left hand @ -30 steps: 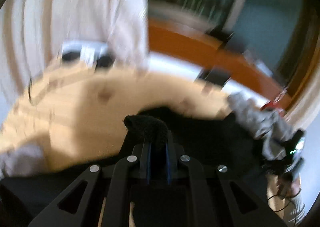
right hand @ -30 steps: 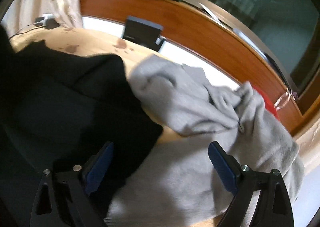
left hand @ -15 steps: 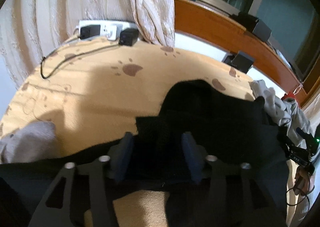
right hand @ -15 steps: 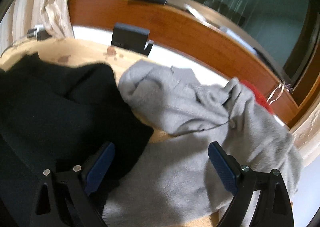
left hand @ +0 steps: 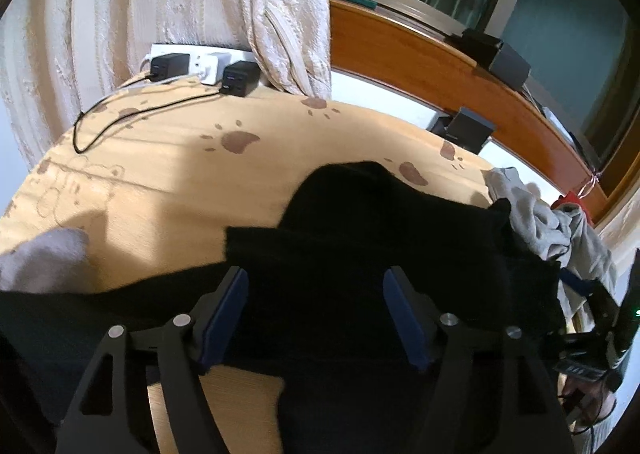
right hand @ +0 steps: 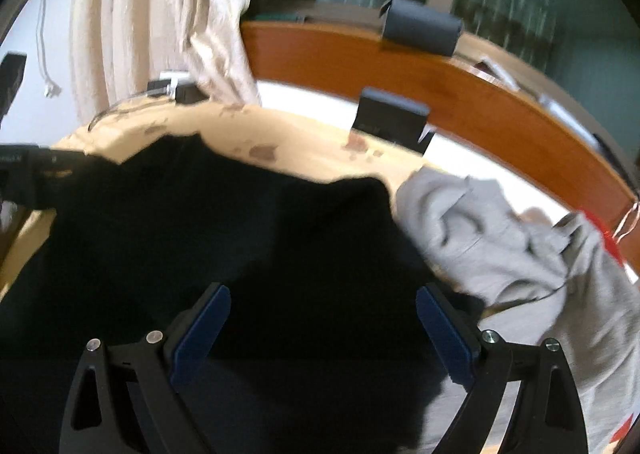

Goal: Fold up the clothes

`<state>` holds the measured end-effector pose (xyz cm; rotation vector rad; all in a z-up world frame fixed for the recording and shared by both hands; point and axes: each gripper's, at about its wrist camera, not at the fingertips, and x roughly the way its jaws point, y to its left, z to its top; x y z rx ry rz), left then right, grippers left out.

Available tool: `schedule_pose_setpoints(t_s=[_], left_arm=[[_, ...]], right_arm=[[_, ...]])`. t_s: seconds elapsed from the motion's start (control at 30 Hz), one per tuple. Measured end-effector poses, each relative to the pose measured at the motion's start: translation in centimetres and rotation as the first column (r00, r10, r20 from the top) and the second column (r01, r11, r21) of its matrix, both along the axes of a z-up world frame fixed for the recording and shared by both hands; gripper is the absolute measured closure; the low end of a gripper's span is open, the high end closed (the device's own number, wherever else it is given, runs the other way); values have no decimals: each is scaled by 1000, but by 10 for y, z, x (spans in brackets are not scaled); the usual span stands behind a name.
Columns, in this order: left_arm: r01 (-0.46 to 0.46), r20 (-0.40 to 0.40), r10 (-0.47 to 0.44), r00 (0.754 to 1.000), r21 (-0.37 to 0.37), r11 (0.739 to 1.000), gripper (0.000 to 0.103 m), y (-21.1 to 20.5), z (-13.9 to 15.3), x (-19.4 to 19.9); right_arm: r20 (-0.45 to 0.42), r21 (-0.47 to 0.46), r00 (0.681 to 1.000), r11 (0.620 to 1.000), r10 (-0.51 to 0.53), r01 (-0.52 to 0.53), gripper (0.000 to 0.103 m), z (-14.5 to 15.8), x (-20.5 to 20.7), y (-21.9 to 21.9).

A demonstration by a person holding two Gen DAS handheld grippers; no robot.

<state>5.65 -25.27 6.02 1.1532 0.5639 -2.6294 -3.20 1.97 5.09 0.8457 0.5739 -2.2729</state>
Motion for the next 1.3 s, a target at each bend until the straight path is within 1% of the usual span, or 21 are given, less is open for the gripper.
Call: schedule_pose_setpoints(t_s=[0.13, 0.2, 0.23, 0.33, 0.4, 0.5, 0.6, 0.7, 0.73, 0.97, 1.1, 1.17, 1.27, 1.3], left_arm=[[39, 31, -38, 999, -20, 999, 24, 17, -11, -8], [44, 47, -43, 998, -23, 999, 24, 21, -17, -11], [44, 53, -43, 998, -21, 999, 23, 22, -20, -12], [51, 69, -49, 996, -31, 998, 22, 26, -29, -14], [64, 70, -60, 996, -65, 996, 21, 30, -32, -15], [89, 75, -81, 994, -105, 990, 20, 34, -35, -15], [93, 72, -87, 994, -86, 992, 20, 29, -35, -13], [56, 56, -53, 997, -47, 997, 20, 21, -30, -6], [52, 53, -50, 997, -43, 998, 20, 20, -28, -4], [91, 27, -90, 996, -46, 995, 20, 42, -19, -1], [122, 45, -120, 992, -41, 992, 19, 60, -27, -13], [127, 54, -123, 991, -59, 990, 19, 66, -30, -16], [134, 68, -128, 989, -88, 987, 9, 75, -35, -21], [136, 72, -129, 989, -98, 986, 3, 78, -37, -22]], right_arm=[[84, 30, 996, 1000, 4, -7, 8, -21, -8, 3], [138, 0, 990, 1000, -7, 7, 8, -24, -17, 14], [143, 5, 989, 1000, -22, 22, 8, -27, -21, 20], [157, -1, 988, 1000, 6, -6, 7, -31, -26, 29], [149, 10, 989, 1000, 22, -23, 7, -32, -25, 33], [156, 6, 988, 1000, 20, -21, 6, -33, -28, 37], [156, 9, 988, 1000, 17, -19, 5, -34, -31, 37], [156, 8, 988, 1000, 16, -18, 5, -34, -32, 37], [157, 10, 988, 1000, 14, -16, 2, -35, -32, 37], [152, 17, 988, 1000, 11, -14, 1, -35, -32, 36], [151, 17, 988, 1000, 12, -14, 1, -35, -32, 36], [152, 15, 988, 1000, 12, -15, 1, -35, -32, 35], [154, 12, 988, 1000, 14, -16, 1, -35, -32, 35], [154, 11, 988, 1000, 14, -16, 1, -35, -32, 35]])
